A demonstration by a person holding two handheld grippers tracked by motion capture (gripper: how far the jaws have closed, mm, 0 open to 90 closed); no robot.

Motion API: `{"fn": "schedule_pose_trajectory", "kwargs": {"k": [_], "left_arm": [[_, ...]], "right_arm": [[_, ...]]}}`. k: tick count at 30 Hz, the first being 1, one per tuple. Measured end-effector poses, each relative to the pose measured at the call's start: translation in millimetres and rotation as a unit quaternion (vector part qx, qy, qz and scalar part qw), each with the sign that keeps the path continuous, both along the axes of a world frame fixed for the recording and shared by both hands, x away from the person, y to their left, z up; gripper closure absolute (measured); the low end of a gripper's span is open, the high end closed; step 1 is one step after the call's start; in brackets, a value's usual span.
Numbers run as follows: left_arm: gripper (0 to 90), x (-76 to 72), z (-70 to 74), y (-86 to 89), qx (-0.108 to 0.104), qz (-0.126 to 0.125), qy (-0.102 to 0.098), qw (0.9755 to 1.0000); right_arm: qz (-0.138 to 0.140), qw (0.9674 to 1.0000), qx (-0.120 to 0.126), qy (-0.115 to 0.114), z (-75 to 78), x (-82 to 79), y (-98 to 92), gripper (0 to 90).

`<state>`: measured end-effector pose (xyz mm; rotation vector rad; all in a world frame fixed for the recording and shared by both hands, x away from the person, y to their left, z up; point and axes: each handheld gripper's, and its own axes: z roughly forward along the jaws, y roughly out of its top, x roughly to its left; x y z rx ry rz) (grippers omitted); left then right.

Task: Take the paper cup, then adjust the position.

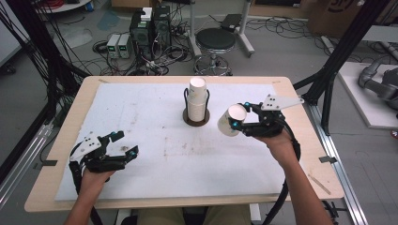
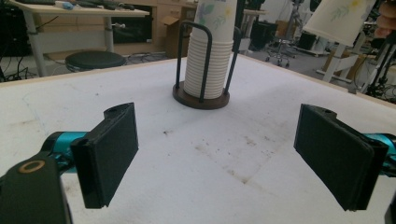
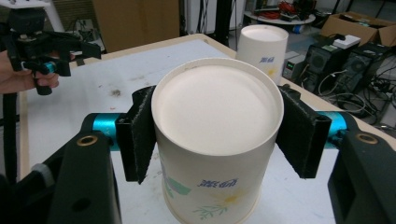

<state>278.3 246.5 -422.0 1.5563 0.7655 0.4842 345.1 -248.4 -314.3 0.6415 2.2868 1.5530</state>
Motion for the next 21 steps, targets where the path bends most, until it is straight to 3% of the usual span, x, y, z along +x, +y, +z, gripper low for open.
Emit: {"fn": "schedule_pose_trajectory", "kwargs": {"k": [8, 19, 21], "left_arm": [[13.9, 4.2, -3.3, -1.1, -0.004, -0.011, 0.009, 0.9999], [13.8, 2.3, -0.7, -9.8, -0.004, -0.03, 0.005, 0.9995], [13.8, 2.8, 0.0, -12.4, -0.003, -0.042, 0.005, 0.9991]], "right_arm": [[0.011, 0.9999, -0.009, 0.006, -11.2, -1.1, 5.6, 36.0], [0.025, 0.9995, -0.014, 0.011, -14.0, -4.2, 10.7, 36.0], [0.027, 0.9995, -0.014, 0.012, -15.1, -5.3, 11.6, 36.0]]}}
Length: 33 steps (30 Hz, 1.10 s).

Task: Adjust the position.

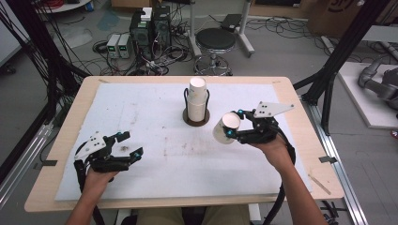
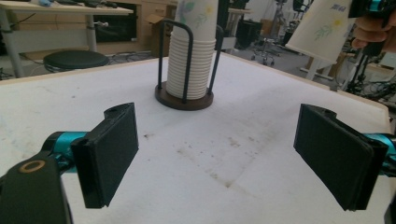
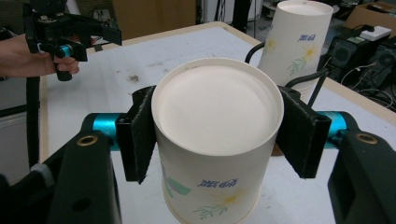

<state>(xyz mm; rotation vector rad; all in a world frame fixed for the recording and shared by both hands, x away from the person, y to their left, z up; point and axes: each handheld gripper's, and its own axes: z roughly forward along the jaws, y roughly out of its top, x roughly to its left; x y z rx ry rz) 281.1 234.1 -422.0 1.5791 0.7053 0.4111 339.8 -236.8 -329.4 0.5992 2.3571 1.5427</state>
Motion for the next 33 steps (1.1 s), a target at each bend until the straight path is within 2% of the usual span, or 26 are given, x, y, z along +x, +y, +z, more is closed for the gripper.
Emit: {"fn": "schedule_pose_trajectory", "kwargs": {"k": [5, 12, 17, 20, 28, 33], "left_arm": [[13.8, 2.2, 1.1, -9.0, 0.008, -0.016, 0.003, 0.9998], [14.0, -0.8, 8.3, -29.7, 0.018, -0.053, -0.006, 0.9984], [14.8, -2.3, 11.6, -49.7, 0.032, -0.086, -0.013, 0.9957], [15.0, -2.0, 12.7, -59.7, 0.033, -0.101, -0.014, 0.9942], [15.8, 1.5, 12.4, -77.9, 0.03, -0.136, -0.013, 0.9902], [15.6, 5.7, 13.3, -98.4, 0.034, -0.16, -0.016, 0.9864]], "right_arm": [[0.01, 0.9999, -0.005, 0.007, -4.4, -2.1, 2.7, 36.0], [0.03, 0.9995, -0.001, 0.011, -12.2, -10.0, 9.7, 36.0], [0.048, 0.9988, -0.004, 0.013, -17.3, -14.7, 18.7, 36.0], [0.055, 0.9985, -0.003, 0.009, -18.9, -16.3, 22.8, 35.9], [0.068, 0.9975, -0.002, 0.017, -24.4, -18.0, 30.5, 35.9], [0.072, 0.9972, 0.0, 0.022, -25.0, -19.2, 33.1, 36.0]]}}
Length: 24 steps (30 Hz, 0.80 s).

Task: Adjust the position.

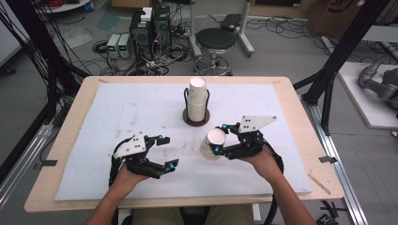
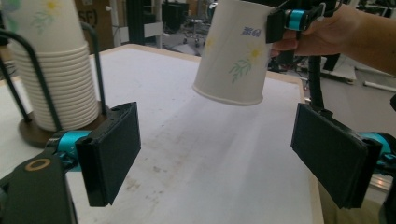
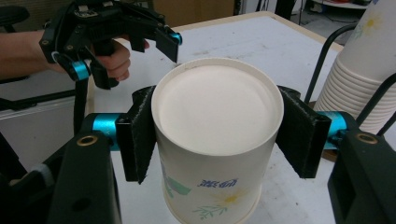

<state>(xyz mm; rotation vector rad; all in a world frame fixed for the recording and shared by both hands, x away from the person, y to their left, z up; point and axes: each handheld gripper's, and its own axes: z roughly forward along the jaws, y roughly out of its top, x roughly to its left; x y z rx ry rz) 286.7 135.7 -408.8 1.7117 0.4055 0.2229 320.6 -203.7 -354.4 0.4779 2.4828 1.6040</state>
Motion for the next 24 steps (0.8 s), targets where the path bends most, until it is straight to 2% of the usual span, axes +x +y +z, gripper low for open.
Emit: {"fn": "schedule_pose_trajectory", "kwargs": {"k": [5, 10, 24], "left_arm": [[15.6, 5.0, 0.5, -22.5, 0.004, -0.019, -0.005, 0.9998], [15.7, 9.2, -2.2, -41.6, 0.013, -0.024, -0.008, 0.9996], [16.4, 14.8, -5.4, -65.3, 0.005, -0.047, -0.003, 0.9989]], "right_arm": [[0.007, 1.0, -0.002, 0.0, 0.1, -0.9, 4.1, 36.0], [0.014, 0.9999, -0.003, 0.0, -0.3, -1.8, 8.8, 36.0], [0.035, 0.9993, 0.001, 0.009, -1.3, -4.5, 16.8, 36.0]]}}
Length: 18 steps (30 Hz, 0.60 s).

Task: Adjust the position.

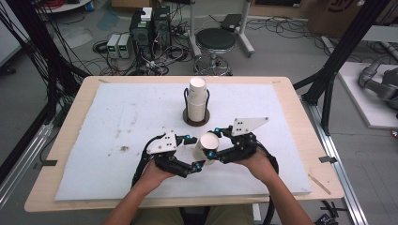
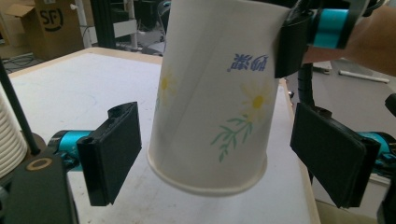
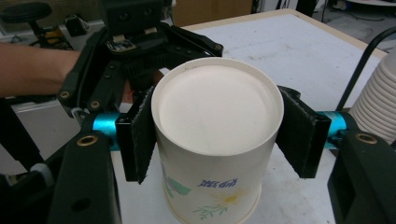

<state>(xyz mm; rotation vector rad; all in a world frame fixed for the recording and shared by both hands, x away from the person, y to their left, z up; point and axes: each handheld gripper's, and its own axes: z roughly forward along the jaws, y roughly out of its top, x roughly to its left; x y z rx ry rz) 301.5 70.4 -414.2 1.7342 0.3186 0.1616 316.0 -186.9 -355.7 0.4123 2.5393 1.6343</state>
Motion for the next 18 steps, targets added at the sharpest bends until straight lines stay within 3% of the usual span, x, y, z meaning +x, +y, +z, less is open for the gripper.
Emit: {"fn": "schedule_pose_trajectory", "kwargs": {"k": [8, 18], "left_arm": [[21.1, 1.6, -2.1, -2.3, 0.003, -0.004, -0.002, 1.0], [35.1, -0.8, -0.4, -0.8, 0.014, -0.024, -0.011, 0.9996]], "right_arm": [[0.007, 0.9999, 0.009, 0.005, -0.1, -0.2, 2.0, 36.1], [0.014, 0.9996, 0.018, 0.019, -1.8, -0.7, 1.6, 36.6]]}}
